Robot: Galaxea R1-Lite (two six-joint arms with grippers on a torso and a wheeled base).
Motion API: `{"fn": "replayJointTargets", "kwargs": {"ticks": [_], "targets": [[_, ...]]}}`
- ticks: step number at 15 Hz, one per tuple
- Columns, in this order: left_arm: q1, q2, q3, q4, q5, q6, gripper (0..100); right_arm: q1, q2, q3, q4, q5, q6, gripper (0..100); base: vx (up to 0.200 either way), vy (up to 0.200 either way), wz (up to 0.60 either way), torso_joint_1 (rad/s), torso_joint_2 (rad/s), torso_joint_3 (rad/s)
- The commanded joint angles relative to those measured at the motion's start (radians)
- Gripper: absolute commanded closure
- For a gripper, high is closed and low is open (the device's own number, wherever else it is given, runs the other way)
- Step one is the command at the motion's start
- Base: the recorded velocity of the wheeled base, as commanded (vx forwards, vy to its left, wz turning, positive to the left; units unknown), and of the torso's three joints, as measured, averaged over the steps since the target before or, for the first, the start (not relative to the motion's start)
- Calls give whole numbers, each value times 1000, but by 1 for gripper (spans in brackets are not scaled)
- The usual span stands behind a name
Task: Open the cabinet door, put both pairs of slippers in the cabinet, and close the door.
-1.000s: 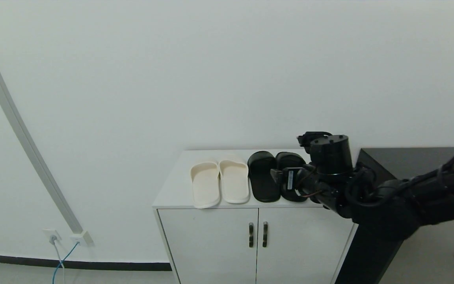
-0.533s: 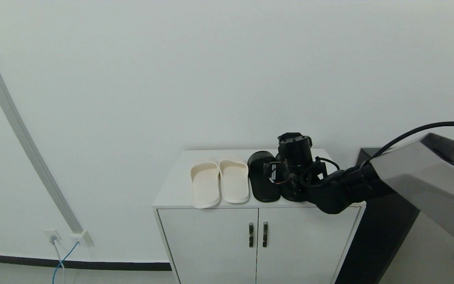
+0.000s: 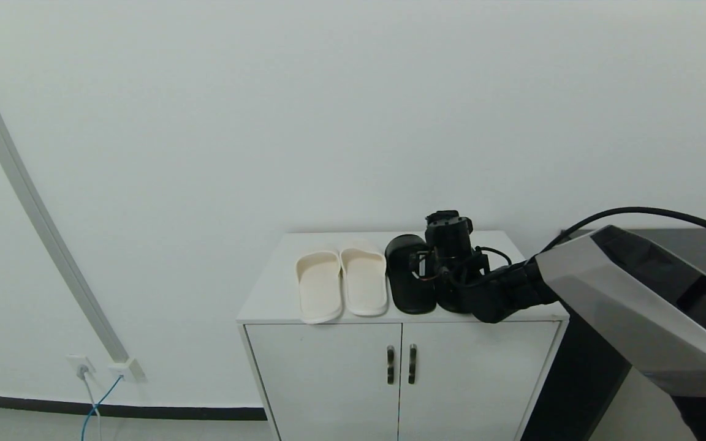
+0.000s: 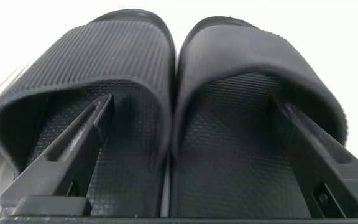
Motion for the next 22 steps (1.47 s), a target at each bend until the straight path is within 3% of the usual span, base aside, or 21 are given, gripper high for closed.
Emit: {"fn": "replayJointTargets", "kwargs": {"ticks": [1,2,3,12,17,20,22], "targets": [[0,0,0,0,0,-1,100,-5,27,-27,-2,-1,-3,0,0,0,0,0,0,0],[0,0,0,0,0,-1,100,-6,33,-37,-2,-1,-4,0,0,0,0,0,0,0],[0,0,0,0,0,-1,100,-8,39,-41,-2,0,-4,100,0,0,0,0,0,0],[0,0,-2,0,0,-4,100,-11,-17,-6,-3,0,-3,100,0,0,0,0,0,0],[0,0,-2,0,0,-4,100,10,-221,197,-15,6,-1,100,0,0,0,0,0,0],[0,0,-2,0,0,-4,100,61,-381,387,-52,22,-1,100,0,0,0,0,0,0],[0,0,-2,0,0,-4,100,106,-498,531,-80,85,-11,100,0,0,0,0,0,0]]}}
